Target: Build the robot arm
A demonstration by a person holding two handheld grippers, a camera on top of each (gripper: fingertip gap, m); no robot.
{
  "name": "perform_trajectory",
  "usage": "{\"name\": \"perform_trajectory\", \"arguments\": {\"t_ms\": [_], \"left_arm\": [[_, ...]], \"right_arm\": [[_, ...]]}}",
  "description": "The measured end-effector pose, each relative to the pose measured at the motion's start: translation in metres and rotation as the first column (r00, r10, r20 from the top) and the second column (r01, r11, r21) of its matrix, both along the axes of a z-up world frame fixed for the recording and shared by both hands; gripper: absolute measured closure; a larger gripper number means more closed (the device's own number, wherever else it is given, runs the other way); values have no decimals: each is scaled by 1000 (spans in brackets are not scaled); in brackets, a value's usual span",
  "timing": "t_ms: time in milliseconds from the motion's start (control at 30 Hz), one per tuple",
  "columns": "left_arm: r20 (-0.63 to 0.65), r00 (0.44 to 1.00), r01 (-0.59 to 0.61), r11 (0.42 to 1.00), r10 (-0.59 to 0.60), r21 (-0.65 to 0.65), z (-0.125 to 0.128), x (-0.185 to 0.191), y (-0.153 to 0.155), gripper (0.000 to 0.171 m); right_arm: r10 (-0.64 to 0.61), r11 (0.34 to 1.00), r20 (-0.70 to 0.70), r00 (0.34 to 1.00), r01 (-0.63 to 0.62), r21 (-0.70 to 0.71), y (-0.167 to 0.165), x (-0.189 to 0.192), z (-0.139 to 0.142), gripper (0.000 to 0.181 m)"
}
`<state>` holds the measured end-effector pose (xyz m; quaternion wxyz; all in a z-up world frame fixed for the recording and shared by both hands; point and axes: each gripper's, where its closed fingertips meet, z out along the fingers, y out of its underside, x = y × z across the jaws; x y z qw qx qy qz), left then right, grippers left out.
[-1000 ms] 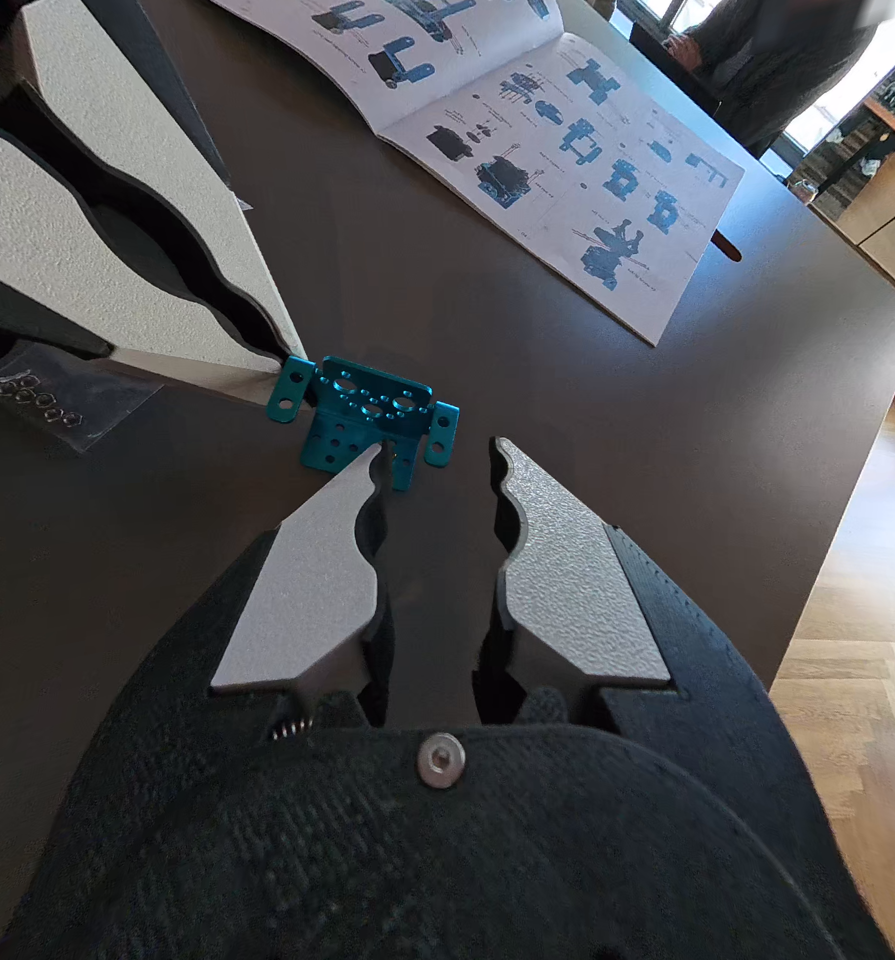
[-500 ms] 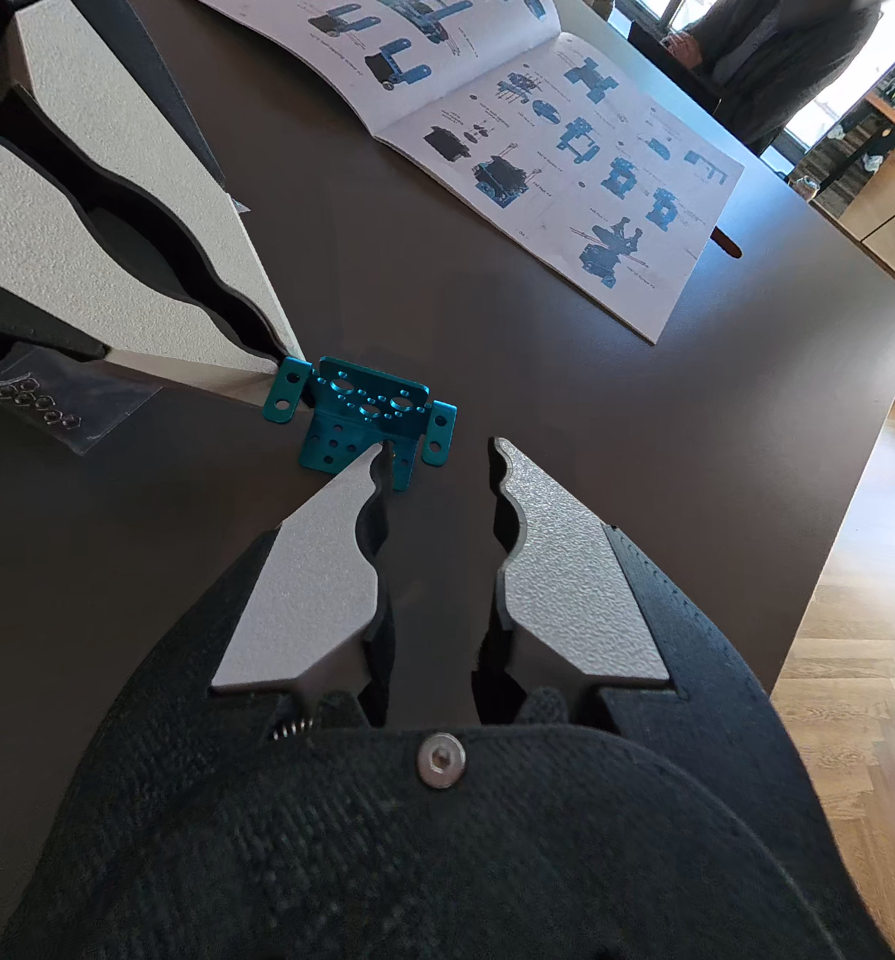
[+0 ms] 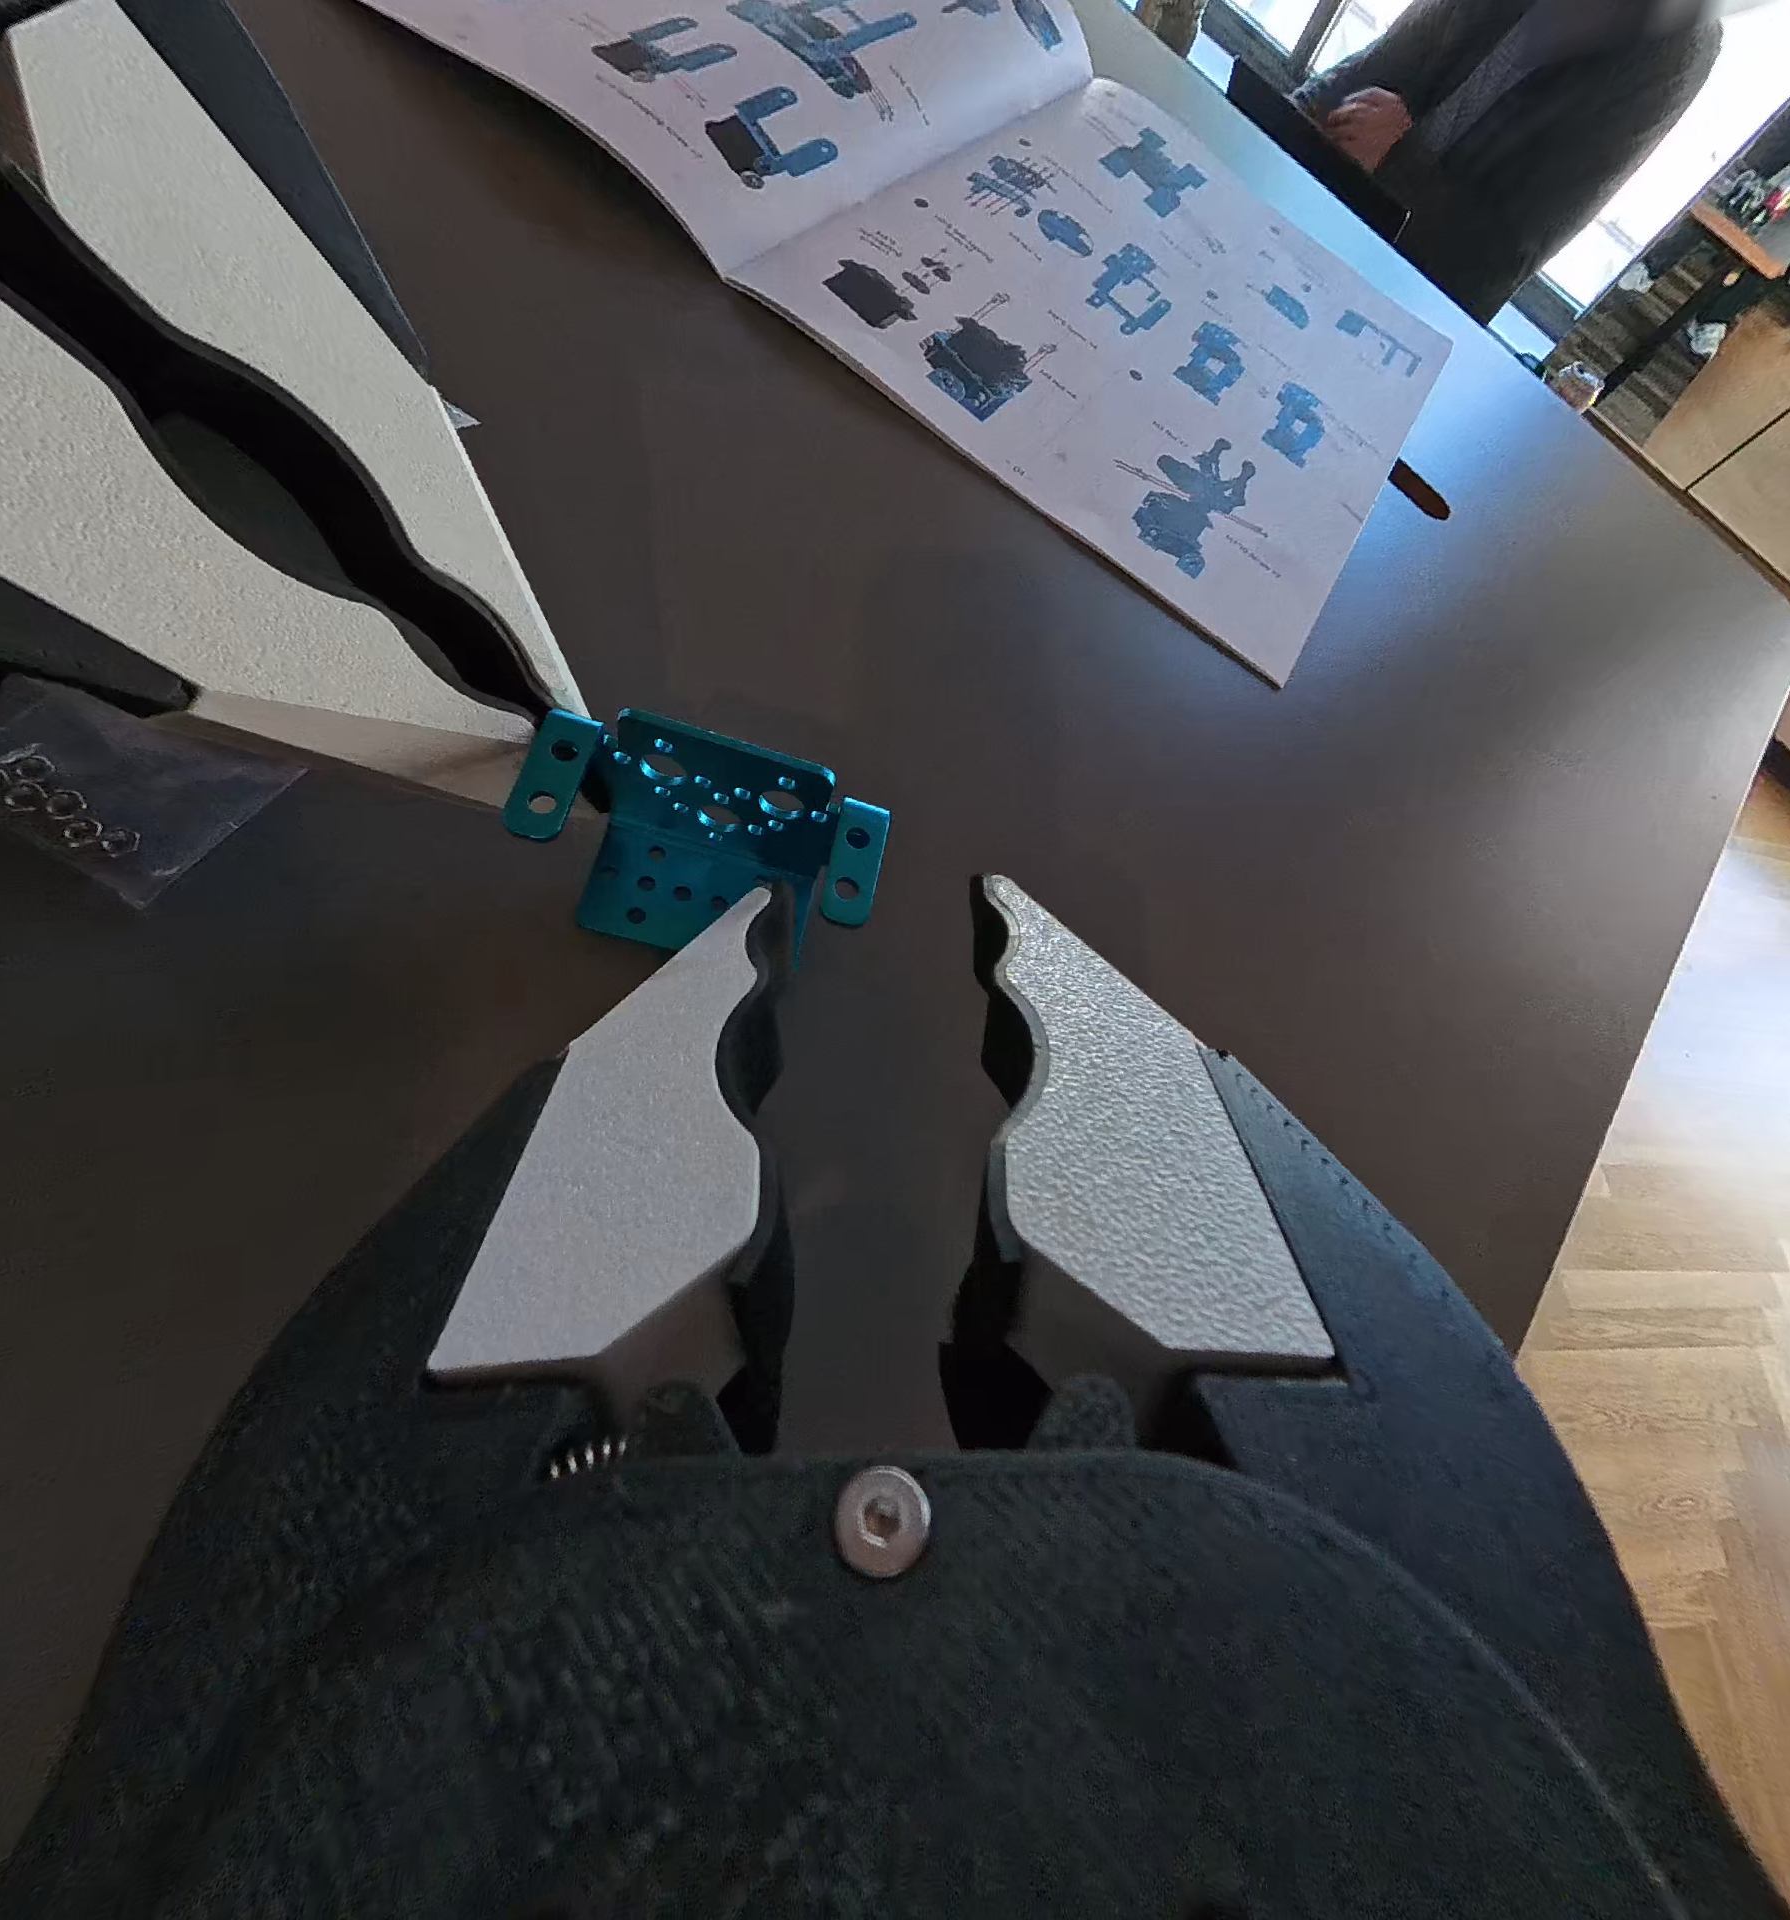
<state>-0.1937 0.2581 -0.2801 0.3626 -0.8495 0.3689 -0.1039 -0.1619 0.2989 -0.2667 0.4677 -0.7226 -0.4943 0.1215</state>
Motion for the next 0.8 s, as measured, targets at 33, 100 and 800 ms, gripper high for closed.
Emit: {"name": "perform_trajectory", "arguments": {"t_ms": [33,100,800], "left_arm": [[0,1000,0,1000,0,0,0,0,0,170],[2,1000,0,1000,0,-2,0,0,0,170],[4,1000,3,1000,-3,-4,0,1,-1,170]], "right_arm": [[0,1000,-1,1000,0,2,0,0,0,146],[1,1000,4,1000,-1,3,-1,1,0,146],[192,981,6,981,-192,13,-40,-16,2,149]]}}
